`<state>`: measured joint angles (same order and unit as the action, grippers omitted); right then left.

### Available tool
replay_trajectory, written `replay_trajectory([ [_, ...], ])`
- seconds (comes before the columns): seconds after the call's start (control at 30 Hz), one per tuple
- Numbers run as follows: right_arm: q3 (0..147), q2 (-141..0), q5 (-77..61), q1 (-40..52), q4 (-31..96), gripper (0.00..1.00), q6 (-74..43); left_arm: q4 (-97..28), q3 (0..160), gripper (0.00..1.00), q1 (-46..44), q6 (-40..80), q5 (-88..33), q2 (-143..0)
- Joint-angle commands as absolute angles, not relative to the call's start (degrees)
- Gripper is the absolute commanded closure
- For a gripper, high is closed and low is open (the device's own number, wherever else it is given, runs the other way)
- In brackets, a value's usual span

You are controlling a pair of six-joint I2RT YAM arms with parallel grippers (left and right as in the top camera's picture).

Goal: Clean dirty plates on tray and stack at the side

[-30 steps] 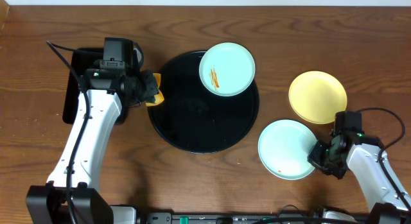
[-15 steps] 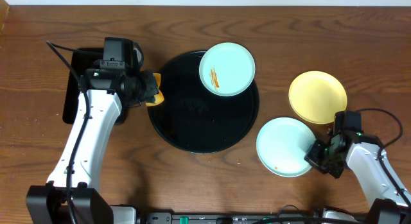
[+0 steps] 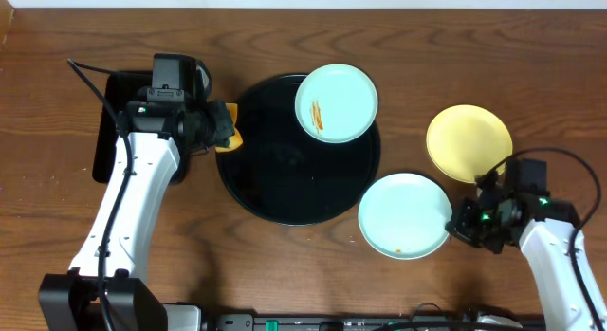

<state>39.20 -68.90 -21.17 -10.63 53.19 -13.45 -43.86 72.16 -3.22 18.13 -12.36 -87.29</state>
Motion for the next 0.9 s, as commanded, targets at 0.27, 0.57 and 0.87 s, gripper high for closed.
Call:
replay_trajectory([
  [0.27,46.3,-67.2,-30.7,-11.0,57.1,0.99,-7.6,-43.8,72.6,0.93,-3.4,17.8,-12.9,-87.2],
  [0.57,46.5,-67.5,-23.6,-11.0,59.8,0.87,-8.1,-43.8,72.6,0.93,-3.4,17.8,-12.9,-87.2],
  [0.87,39.2,-71.6,-18.9,-11.0,54.1,0.67,-10.2,-43.6,72.6,0.93,-3.4,17.8,-12.9,-87.2],
])
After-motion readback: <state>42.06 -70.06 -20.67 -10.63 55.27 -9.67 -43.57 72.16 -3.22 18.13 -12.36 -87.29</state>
